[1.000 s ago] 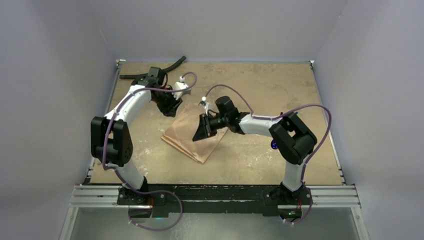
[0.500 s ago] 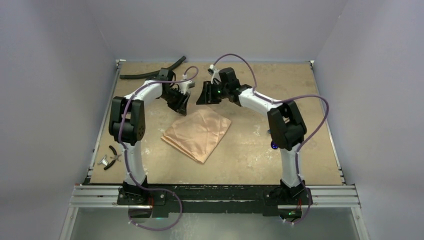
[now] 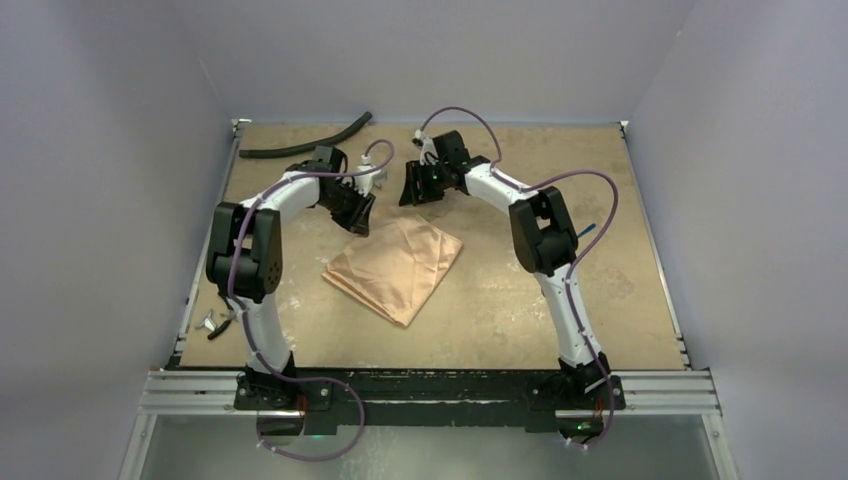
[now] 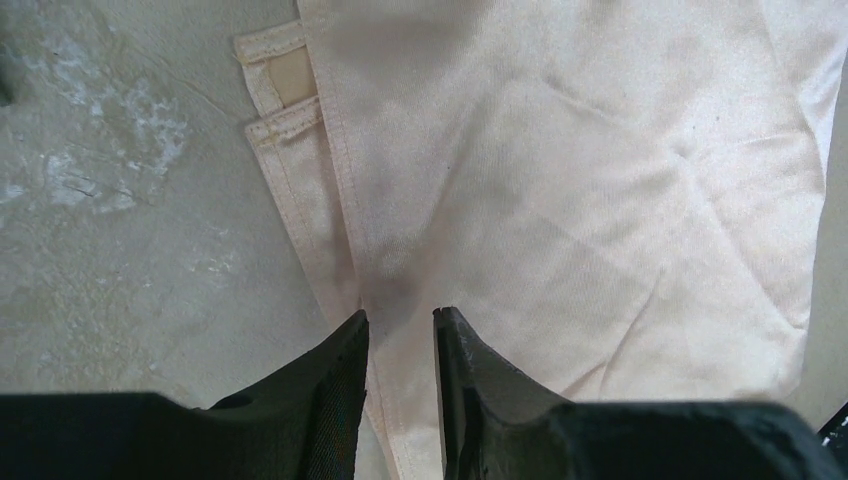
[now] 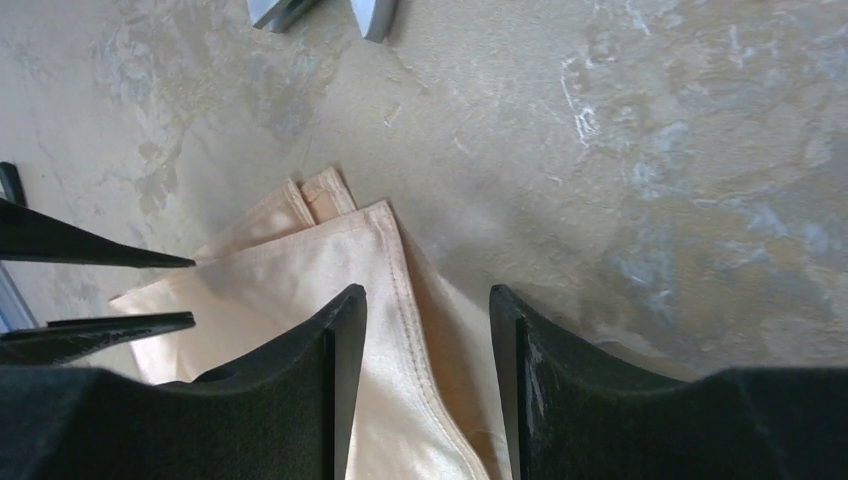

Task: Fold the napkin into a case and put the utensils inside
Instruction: Pick up the upper triangle-folded napkin from the center of the board.

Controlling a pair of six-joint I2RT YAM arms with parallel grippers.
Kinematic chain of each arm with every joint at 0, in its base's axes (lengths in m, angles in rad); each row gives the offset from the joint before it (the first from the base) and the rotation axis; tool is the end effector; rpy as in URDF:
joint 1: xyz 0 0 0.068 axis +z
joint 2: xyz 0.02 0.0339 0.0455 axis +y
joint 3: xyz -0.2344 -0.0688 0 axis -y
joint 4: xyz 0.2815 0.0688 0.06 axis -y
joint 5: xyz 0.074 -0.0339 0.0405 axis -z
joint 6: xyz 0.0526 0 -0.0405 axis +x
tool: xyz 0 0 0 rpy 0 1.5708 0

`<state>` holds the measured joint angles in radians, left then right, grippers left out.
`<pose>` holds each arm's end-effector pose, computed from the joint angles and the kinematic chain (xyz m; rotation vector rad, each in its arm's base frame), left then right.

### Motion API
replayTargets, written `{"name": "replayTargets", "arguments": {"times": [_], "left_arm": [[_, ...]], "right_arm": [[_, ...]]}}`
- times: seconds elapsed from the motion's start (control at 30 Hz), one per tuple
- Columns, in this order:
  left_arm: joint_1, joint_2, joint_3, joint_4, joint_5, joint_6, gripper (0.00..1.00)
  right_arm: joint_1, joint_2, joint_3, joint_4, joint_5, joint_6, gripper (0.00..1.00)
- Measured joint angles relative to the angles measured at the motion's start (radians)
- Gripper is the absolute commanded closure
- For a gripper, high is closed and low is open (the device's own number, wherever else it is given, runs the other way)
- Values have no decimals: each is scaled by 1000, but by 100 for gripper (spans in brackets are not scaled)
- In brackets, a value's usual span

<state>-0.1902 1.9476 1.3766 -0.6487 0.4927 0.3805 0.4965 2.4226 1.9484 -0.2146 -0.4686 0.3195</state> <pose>0.4047 -0.1033 0.1168 0.8696 2.5396 -0.6261 0.4877 0.2913 0.1159 -0.4689 2.3051 0.9499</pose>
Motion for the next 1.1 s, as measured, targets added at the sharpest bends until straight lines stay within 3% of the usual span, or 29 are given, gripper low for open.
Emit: {"name": "replayTargets", "arguments": {"times": [0.47, 0.87, 1.0, 1.1], "left_arm": [[14, -29, -18, 31, -32, 4, 72], [26, -29, -18, 32, -37, 5, 73], [26, -29, -18, 32, -37, 5, 73], [26, -29, -18, 31, -37, 5, 71]], "right_arm": [[-13, -2, -43, 27, -232, -9, 54], [-13, -1, -43, 40, -271, -5, 58], [-13, -1, -43, 58, -285, 3, 66], [-13, -1, -47, 87, -294, 15, 80]]}}
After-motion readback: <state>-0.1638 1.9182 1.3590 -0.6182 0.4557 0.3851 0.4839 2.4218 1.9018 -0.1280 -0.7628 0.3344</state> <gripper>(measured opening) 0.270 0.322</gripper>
